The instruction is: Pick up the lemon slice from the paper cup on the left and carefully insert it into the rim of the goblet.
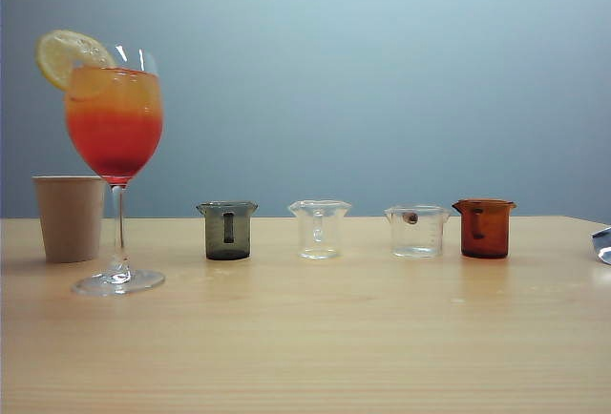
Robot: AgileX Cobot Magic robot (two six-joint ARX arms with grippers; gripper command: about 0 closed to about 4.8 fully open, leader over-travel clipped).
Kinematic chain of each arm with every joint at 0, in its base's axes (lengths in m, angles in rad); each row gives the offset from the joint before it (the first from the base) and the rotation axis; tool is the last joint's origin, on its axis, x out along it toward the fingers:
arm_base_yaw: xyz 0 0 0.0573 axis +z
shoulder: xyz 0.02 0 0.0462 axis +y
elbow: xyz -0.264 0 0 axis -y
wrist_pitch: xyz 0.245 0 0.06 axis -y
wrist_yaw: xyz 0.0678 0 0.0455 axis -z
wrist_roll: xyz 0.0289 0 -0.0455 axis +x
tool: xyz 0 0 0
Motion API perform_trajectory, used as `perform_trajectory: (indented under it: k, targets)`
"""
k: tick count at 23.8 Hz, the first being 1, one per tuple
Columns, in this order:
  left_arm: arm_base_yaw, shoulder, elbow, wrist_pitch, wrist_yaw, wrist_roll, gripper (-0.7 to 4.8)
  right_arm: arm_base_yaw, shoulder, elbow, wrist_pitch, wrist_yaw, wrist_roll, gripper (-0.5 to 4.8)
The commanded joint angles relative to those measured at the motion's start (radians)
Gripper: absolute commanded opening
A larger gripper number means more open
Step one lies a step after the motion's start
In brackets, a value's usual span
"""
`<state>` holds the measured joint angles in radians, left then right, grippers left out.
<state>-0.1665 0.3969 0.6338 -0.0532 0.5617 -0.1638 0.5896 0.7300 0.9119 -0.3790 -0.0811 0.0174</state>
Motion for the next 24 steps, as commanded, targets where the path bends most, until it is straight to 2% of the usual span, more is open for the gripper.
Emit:
perform_trajectory:
  k: [1,4,6,10,12,17,24]
  targets:
    - [0.002,-0.128,0.001,-0.161,-0.138,0.021,-0.06,-0.093,-0.100,-0.126,0.106,0.000,0.024,-0.08]
    - [0.003,-0.229,0.000,-0.279,-0.240,0.046,-0.06,-0.176,-0.185,-0.238,0.158,0.000,0.045,-0.08]
    - [0.003,-0.293,-0.005,-0.375,-0.340,0.102,-0.06,-0.229,-0.258,-0.333,0.160,0.000,0.069,-0.08]
    - [0.002,-0.346,-0.063,-0.397,-0.338,0.108,-0.06,-0.271,-0.360,-0.473,0.221,0.028,0.069,-0.08]
    - [0.003,-0.373,-0.119,-0.397,-0.344,0.104,-0.06,-0.273,-0.440,-0.570,0.291,0.085,0.069,-0.08]
    - [0.002,-0.395,-0.291,-0.343,-0.392,0.103,-0.06,-0.272,-0.573,-0.763,0.346,0.135,0.069,-0.08]
    - [0.002,-0.395,-0.504,-0.130,-0.405,0.066,-0.06,-0.273,-0.595,-0.901,0.354,0.142,0.120,-0.08]
